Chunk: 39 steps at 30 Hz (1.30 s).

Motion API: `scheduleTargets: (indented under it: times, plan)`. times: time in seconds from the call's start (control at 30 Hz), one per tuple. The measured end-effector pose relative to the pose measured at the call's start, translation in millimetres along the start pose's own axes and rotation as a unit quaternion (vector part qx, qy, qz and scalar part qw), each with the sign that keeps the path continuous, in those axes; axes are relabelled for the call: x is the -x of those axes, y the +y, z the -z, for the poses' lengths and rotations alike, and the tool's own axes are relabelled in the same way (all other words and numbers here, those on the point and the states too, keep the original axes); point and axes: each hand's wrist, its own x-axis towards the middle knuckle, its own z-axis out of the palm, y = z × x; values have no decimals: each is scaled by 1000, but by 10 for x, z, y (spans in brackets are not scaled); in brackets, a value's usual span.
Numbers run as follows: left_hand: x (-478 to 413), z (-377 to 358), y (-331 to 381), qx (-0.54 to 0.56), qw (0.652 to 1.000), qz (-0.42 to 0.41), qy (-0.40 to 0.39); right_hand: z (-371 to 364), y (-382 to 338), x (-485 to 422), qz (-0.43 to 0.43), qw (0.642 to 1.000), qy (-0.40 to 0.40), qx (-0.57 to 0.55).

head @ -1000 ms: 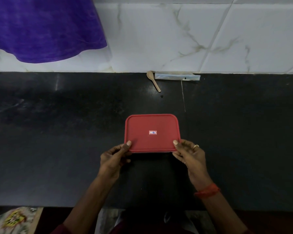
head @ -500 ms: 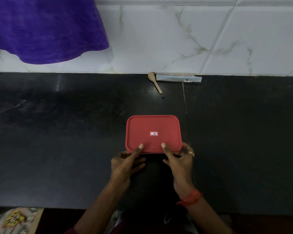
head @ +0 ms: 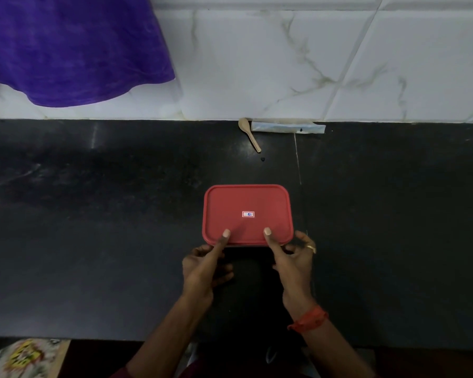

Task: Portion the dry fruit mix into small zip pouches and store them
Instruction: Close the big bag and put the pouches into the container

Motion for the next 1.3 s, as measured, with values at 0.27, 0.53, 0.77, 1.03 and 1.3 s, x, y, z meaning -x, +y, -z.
scheduleTargets:
  times: [0.27,0.53,0.77,1.03,1.3]
  plan:
    - [-183,134,332,-283,836,-470,12,36,-306,-340,466,785,-45,406]
    - [-458,-329,340,-571,571,-588,-46,-409,-231,-573,486,582,-118,641]
    - [-469,-328,304,-574,551,-605,-32,-399,-222,-533,494,584,-107,635]
    - [-475,-328,279,-573,559,-598,-34,-397,-225,-516,485,610,-118,615]
    - [-363,-75,295,-378,758,-529,-43,-117,-298,-435,538,748,-45,386]
